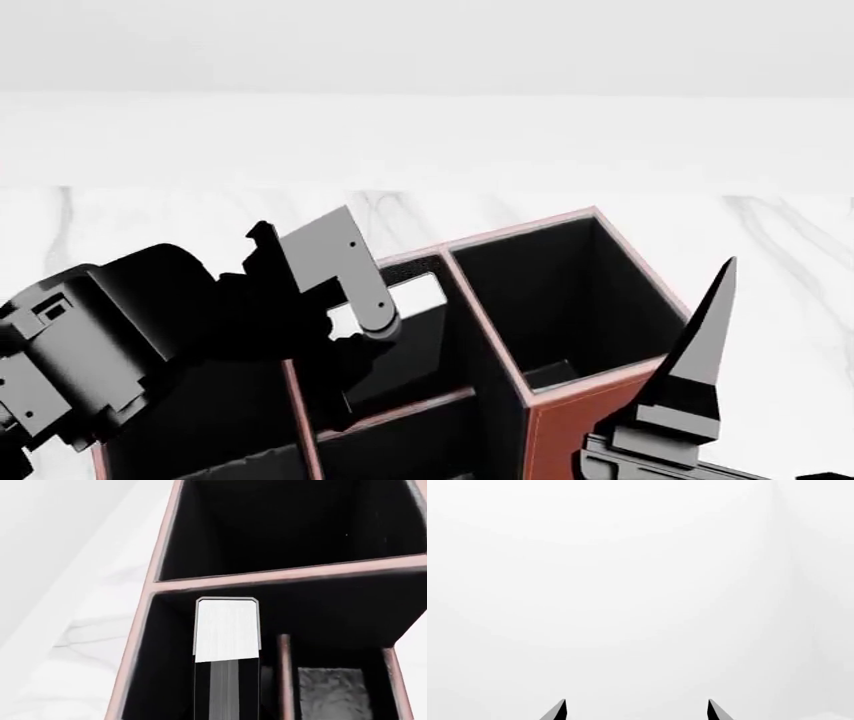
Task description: Pick up the book and place it in the front compartment of the caddy.
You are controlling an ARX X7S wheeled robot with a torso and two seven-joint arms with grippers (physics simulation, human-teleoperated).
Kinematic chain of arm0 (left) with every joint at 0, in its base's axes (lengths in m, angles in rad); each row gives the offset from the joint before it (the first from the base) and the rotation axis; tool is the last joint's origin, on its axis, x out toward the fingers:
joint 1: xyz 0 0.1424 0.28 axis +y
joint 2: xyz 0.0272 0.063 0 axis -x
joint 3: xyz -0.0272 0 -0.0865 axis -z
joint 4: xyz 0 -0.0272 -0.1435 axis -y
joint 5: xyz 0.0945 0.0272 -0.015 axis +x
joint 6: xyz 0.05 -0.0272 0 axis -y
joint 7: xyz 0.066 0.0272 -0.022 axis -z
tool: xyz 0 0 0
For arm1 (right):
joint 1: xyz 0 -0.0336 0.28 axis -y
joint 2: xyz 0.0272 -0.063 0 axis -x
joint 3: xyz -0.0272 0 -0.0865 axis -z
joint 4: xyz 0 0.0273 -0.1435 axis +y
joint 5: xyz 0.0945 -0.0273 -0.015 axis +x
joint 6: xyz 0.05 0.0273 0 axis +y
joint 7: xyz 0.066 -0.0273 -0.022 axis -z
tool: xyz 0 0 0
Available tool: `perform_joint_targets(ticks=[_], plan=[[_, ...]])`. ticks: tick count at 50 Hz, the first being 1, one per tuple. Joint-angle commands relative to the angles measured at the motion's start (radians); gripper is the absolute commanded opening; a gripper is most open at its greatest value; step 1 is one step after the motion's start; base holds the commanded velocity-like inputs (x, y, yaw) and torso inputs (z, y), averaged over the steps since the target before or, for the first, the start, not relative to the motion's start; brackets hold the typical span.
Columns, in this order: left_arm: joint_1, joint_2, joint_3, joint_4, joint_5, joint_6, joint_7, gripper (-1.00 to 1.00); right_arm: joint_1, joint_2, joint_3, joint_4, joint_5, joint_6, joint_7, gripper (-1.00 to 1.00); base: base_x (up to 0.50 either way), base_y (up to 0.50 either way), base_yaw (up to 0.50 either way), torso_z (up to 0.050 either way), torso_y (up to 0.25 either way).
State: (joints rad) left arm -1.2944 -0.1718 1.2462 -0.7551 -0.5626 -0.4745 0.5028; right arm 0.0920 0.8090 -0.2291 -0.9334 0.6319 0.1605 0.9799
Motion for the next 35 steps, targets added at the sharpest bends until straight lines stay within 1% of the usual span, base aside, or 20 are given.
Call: perform_joint_targets(ticks=[1, 10, 14, 25, 26, 35], plan=[[-0.001, 0.078, -0.041, -0.119, 0.028, 0.084, 0.054, -1.0, 0.007, -0.012, -0.022, 0.027, -0.064, -0.009, -0.054, 1.0, 0.0, 0.0, 0.0, 0.0, 0.0], [0.001, 0.113, -0.038, -0.208, 0.038, 0.134, 0.077, -1.0, 0.006, -0.015, -0.025, 0.04, -0.067, -0.015, -0.06, 1.0, 0.0, 0.0, 0.0, 0.001, 0.001], [0.005, 0.14, -0.038, -0.281, 0.045, 0.182, 0.097, -1.0, 0.007, -0.019, -0.031, 0.046, -0.07, -0.016, -0.062, 1.0, 0.0, 0.0, 0.0, 0.0, 0.0], [0.006, 0.168, -0.03, -0.374, 0.042, 0.244, 0.122, -1.0, 0.008, -0.022, -0.04, 0.052, -0.075, -0.011, -0.063, 1.0, 0.0, 0.0, 0.0, 0.0, 0.002], [0.009, 0.17, -0.025, -0.387, 0.039, 0.264, 0.118, -1.0, 0.007, -0.023, -0.04, 0.053, -0.077, -0.01, -0.062, 1.0, 0.0, 0.0, 0.0, 0.0, 0.0], [0.015, 0.171, 0.064, -0.407, -0.051, 0.291, 0.112, -1.0, 0.005, -0.028, -0.047, 0.066, -0.083, -0.017, -0.069, 1.0, 0.0, 0.0, 0.0, 0.0, 0.001]])
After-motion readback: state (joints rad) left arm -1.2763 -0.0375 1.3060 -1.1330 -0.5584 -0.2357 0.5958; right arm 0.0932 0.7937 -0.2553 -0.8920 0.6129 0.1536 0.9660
